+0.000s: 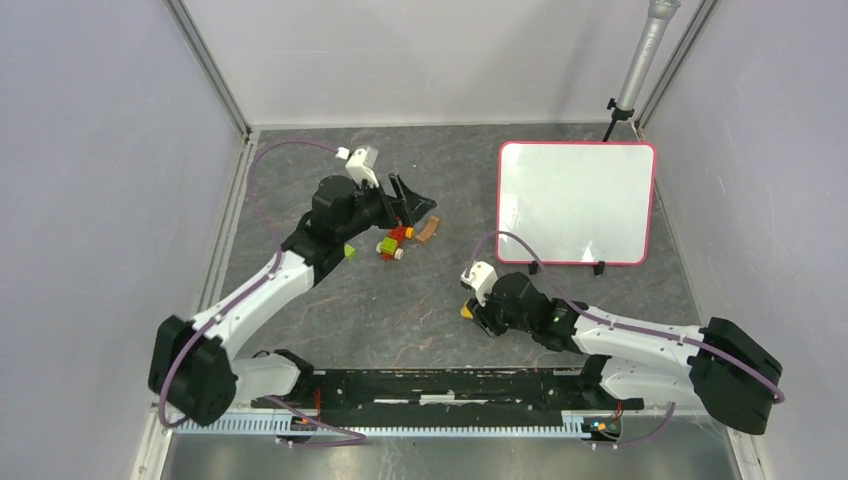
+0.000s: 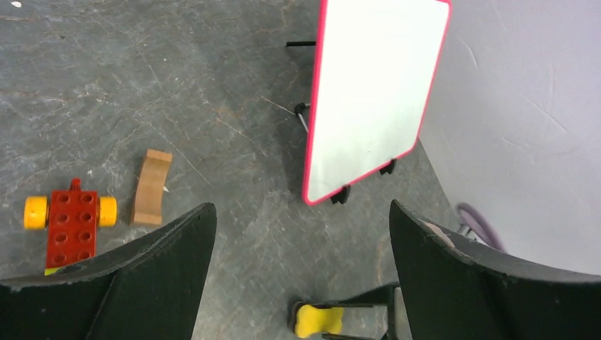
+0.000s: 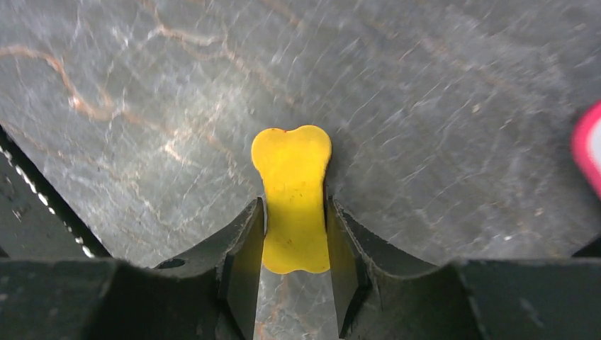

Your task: Erase the whiteboard

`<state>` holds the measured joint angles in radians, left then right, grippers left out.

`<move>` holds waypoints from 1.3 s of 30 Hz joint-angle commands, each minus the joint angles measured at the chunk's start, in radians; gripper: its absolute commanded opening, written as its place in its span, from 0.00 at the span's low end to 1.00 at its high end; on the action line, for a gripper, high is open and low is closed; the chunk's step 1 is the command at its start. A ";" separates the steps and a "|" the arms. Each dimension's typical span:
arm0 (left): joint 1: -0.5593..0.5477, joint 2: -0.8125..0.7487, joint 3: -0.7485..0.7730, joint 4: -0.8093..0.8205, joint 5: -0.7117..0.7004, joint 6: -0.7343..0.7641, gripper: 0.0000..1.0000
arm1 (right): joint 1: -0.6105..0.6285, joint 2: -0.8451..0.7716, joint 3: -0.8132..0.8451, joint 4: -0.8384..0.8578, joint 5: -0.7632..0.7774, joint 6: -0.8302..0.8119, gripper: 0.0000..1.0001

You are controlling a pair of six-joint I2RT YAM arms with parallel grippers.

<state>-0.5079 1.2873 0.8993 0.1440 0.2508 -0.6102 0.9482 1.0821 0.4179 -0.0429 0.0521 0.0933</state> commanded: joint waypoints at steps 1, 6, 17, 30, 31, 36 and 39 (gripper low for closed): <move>-0.007 -0.171 -0.080 -0.059 -0.025 -0.023 0.95 | 0.053 0.018 -0.052 0.035 0.042 0.026 0.44; -0.007 -0.344 -0.089 -0.169 -0.047 -0.028 0.95 | 0.067 -0.007 -0.033 0.008 0.075 0.035 0.53; -0.008 -0.473 0.121 -0.296 -0.072 0.042 1.00 | 0.068 -0.237 0.257 -0.270 0.293 -0.060 0.98; -0.008 -0.601 0.212 -0.299 -0.043 0.134 1.00 | 0.068 -0.434 0.569 -0.318 0.514 -0.194 0.98; -0.009 -0.619 0.201 -0.281 -0.042 0.143 1.00 | 0.067 -0.451 0.573 -0.306 0.524 -0.198 0.98; -0.007 -0.695 0.178 -0.226 -0.086 0.198 1.00 | 0.068 -0.508 0.608 -0.287 0.562 -0.209 0.98; -0.008 -0.730 0.180 -0.201 -0.073 0.216 1.00 | 0.068 -0.544 0.608 -0.266 0.550 -0.222 0.98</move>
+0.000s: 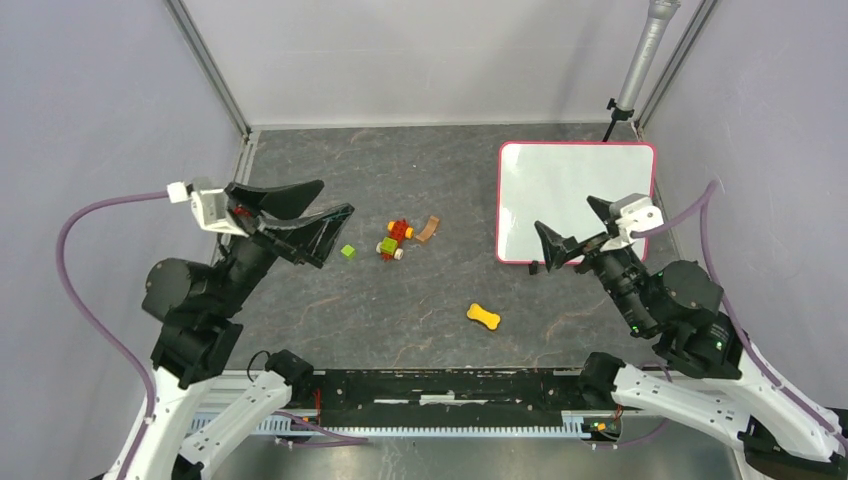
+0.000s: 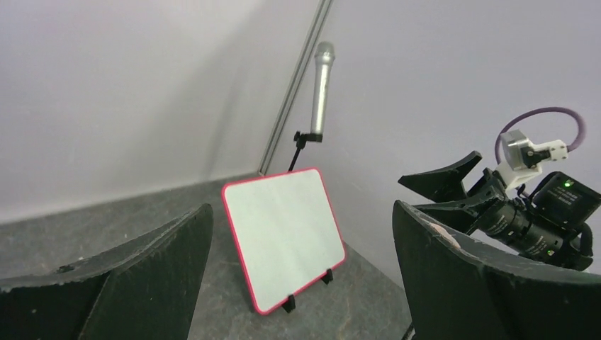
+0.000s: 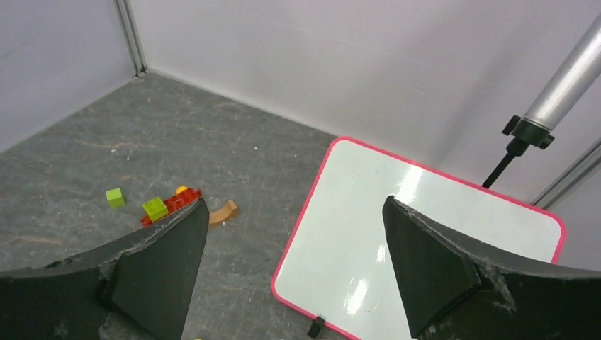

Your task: Erase the whiteboard

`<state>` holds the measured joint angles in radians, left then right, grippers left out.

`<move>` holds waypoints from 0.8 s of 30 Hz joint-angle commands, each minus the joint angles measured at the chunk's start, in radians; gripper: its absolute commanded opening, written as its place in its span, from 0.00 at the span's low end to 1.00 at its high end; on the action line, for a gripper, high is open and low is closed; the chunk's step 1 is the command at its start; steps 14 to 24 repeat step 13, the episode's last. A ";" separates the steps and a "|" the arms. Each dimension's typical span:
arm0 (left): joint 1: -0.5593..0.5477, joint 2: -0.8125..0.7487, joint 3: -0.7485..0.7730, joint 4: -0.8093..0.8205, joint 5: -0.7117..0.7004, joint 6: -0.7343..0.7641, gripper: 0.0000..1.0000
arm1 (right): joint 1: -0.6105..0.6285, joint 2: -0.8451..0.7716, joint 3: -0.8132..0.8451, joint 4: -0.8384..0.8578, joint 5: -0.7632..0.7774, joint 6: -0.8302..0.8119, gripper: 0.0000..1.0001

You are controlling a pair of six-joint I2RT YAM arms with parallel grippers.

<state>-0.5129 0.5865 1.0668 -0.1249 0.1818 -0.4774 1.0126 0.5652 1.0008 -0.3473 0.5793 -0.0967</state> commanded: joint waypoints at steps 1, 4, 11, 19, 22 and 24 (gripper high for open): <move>-0.004 -0.050 0.004 0.082 -0.004 0.084 1.00 | 0.004 -0.042 0.021 0.050 0.022 -0.034 0.98; -0.003 -0.101 -0.022 0.097 -0.015 0.084 1.00 | 0.004 -0.076 0.004 0.067 0.029 -0.028 0.98; -0.003 -0.135 -0.042 0.115 -0.065 0.124 1.00 | 0.003 -0.151 -0.032 0.073 0.102 -0.025 0.98; -0.003 -0.126 -0.048 0.120 -0.048 0.115 1.00 | 0.004 -0.167 -0.050 0.084 0.096 -0.026 0.98; -0.003 -0.126 -0.048 0.120 -0.048 0.115 1.00 | 0.004 -0.167 -0.050 0.084 0.096 -0.026 0.98; -0.003 -0.126 -0.048 0.120 -0.048 0.115 1.00 | 0.004 -0.167 -0.050 0.084 0.096 -0.026 0.98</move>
